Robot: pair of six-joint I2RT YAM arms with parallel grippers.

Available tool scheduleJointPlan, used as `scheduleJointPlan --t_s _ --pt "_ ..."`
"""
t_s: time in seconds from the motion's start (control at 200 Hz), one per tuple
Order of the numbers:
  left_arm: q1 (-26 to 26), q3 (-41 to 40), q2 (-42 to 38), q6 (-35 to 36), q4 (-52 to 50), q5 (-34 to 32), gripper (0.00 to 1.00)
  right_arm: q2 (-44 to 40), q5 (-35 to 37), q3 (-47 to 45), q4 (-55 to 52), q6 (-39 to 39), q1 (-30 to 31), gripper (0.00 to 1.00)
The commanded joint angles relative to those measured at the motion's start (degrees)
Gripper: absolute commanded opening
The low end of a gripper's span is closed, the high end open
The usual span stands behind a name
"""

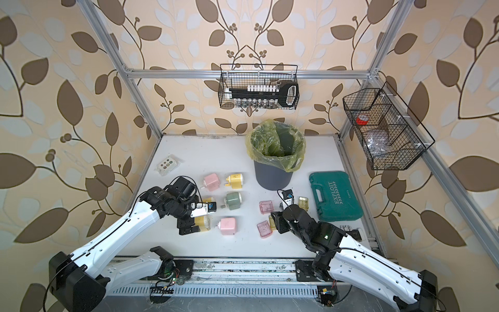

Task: Take out the pencil sharpener tray and clean the shavings
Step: Adjust the container at the center of the board, then pick up the pencil sharpener from the center of the board.

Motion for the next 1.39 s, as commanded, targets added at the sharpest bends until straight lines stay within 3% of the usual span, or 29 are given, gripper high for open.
scheduleJointPlan --t_s 0.0,0.33,0.765,1.125,1.39 --pt "0.4 -1.4 1.9 2.4 2.2 0.8 0.94 -1.1 -1.0 -0.4 -0.4 -2.5 -0.6 0.54" --pt "0.6 -0.9 5.8 1.7 1.5 0.9 0.86 -0.6 -4.7 -0.5 0.4 -5.7 -2.8 0.58" --pt "0.6 -13.3 3.1 2.3 14.9 -2.4 0.80 0.1 -7.0 -1.3 2.1 -6.0 -3.5 0.59" --pt "0.5 -13.1 2.4 0.9 15.4 -0.7 0.59 -0.4 -6.6 -1.2 1.9 -6.4 -3.5 0.60" --pt "-1.5 -9.9 -0.7 -5.3 10.6 -0.8 0.20 -0.1 -6.9 -1.2 2.7 -8.0 -3.7 0.62"
